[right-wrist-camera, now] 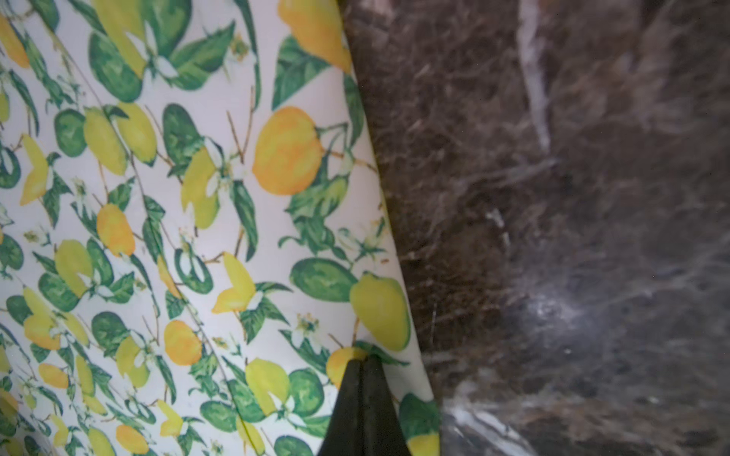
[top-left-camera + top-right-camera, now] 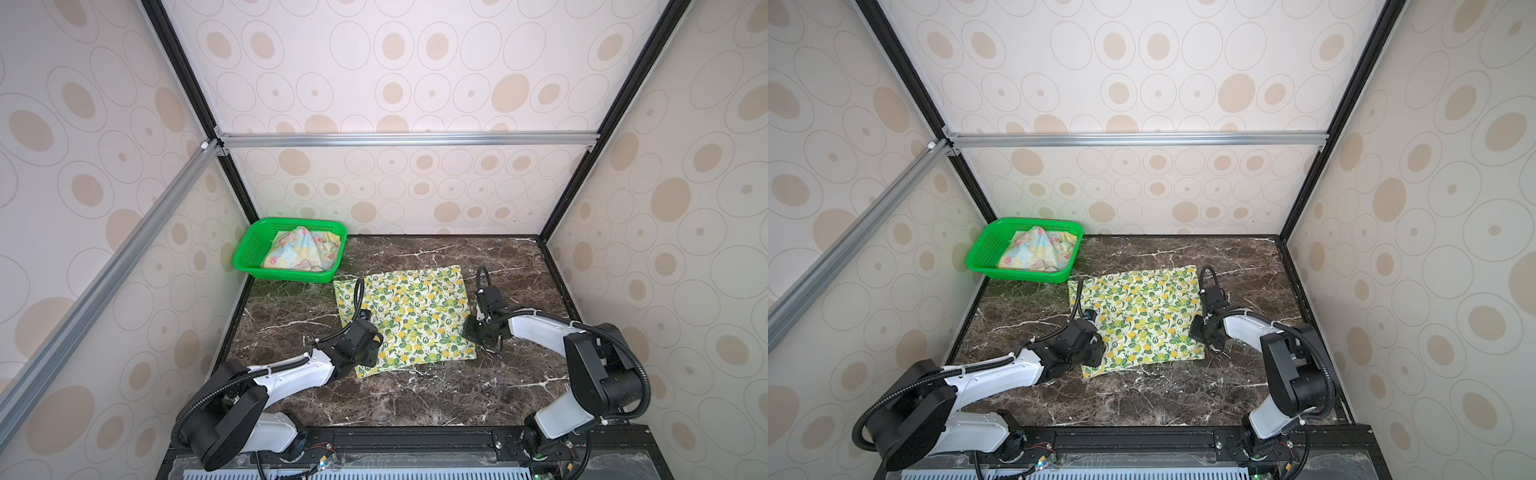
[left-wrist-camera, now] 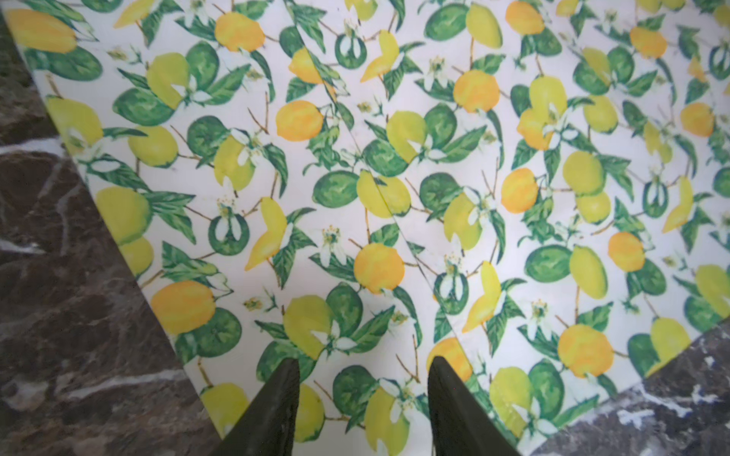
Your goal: Fold and stack the skirts
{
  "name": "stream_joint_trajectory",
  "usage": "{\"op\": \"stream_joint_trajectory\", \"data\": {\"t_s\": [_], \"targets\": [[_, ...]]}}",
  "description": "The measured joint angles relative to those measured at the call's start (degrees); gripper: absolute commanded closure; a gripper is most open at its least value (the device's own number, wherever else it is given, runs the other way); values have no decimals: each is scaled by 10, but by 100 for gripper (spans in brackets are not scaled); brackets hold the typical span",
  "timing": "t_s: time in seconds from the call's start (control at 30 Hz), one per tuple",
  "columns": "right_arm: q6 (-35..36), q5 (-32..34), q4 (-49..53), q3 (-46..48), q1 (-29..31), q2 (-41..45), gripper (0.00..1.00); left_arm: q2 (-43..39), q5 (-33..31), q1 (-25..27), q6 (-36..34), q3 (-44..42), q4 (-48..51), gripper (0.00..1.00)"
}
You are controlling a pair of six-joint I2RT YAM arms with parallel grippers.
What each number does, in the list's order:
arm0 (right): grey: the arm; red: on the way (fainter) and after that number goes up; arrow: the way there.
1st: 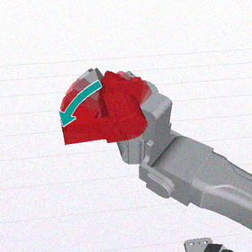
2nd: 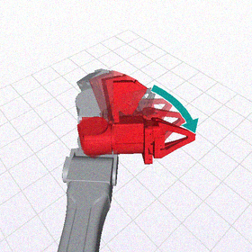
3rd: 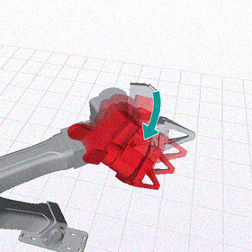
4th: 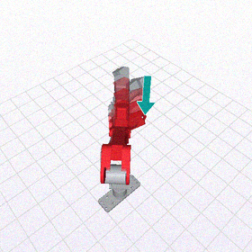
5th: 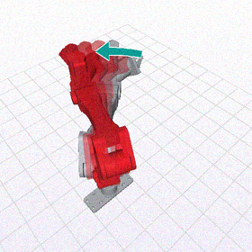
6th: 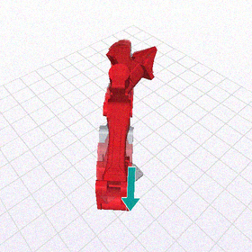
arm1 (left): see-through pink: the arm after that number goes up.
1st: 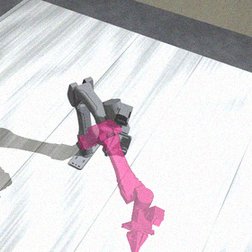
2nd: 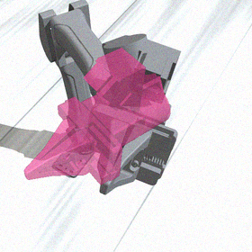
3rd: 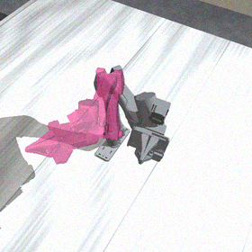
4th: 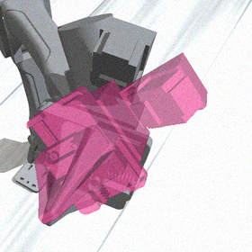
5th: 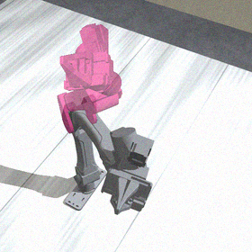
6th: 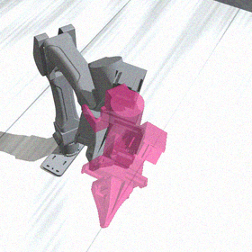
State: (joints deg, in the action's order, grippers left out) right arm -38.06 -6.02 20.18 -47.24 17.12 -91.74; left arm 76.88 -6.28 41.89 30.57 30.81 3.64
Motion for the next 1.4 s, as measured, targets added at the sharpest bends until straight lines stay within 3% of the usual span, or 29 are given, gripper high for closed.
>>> {"op": "stream_joint_trajectory", "data": {"t_s": [0.33,0.5,1.03,1.4], "targets": [[12,42,-18,-103,-59,-94,100,19,13,12,13,11,1,47],[34,43,-48,-142,-78,-130,100,58,15,13,0,45,1,52],[47,-2,-52,-28,-71,22,100,129,46,37,-41,100,-8,59],[40,-19,-57,-15,-70,-29,100,136,63,72,-27,106,0,62]]}}
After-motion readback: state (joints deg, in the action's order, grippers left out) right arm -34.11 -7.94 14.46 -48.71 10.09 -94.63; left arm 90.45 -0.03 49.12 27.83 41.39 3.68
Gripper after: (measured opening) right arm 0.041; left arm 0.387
